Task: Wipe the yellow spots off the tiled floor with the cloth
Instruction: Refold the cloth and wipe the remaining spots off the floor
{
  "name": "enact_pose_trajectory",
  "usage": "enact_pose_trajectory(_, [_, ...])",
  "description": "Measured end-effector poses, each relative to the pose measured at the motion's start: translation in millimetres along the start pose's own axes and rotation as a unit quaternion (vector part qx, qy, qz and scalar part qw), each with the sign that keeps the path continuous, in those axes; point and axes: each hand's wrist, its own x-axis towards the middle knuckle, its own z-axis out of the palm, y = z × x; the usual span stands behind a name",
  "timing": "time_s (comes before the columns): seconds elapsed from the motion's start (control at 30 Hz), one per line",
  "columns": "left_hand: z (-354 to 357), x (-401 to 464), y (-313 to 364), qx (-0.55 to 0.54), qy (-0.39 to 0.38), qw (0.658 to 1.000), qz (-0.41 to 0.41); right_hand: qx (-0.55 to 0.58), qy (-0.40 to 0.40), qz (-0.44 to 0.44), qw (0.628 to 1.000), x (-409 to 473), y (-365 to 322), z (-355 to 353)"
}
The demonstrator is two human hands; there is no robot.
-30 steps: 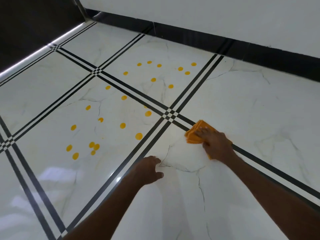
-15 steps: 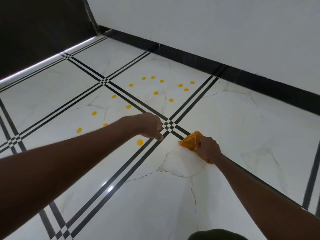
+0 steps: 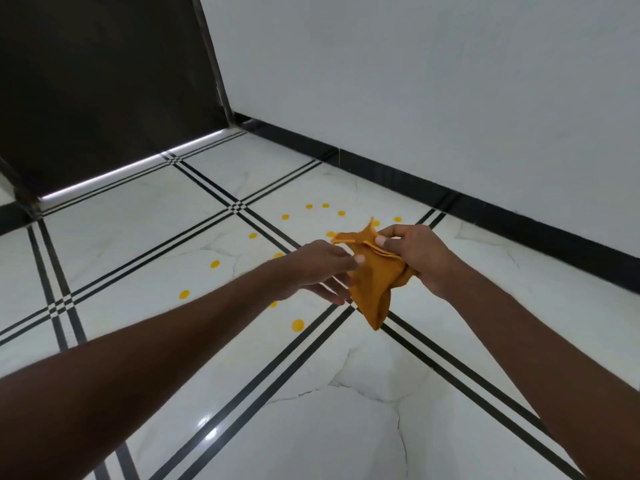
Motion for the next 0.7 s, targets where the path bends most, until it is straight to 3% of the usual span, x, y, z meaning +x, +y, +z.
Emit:
enact_pose_trajectory(0.13, [14.6,3.6,22.0,-0.073,0.091,0.992,0.046,0.153,-0.047,0.067,0.985,-10.1,-31.7,0.1])
enact_pose_trajectory(0.23, [20.7,6.6,32.7,-0.091,0.101,0.989,0.057,0.128,-0.049,0.063,0.989,-13.4,-40.8,-11.4])
enact_pose_trajectory(0.37, [20.0,13.8,38.1,-0.068,0.08,0.993,0.061,0.099,0.035,0.071,0.992,-21.3,-45.5,-22.7])
enact_pose_trajectory(0.47, [20.6,19.0,32.6,-0.047,0.069,0.996,0.041,0.002,0.096,0.059,0.994,-24.8,-40.5,-27.2])
enact_pose_trajectory(0.6, [20.5,25.1,17.0,0.067,0.047,0.996,-0.042,-0.073,0.143,0.003,0.987,-36.1,-42.9,-37.4])
enact_pose_trajectory(0.7, [10.6,28.8,19.7,0.15,0.093,0.982,-0.071,-0.109,0.157,-0.053,0.98,-43.8,-51.8,-48.2])
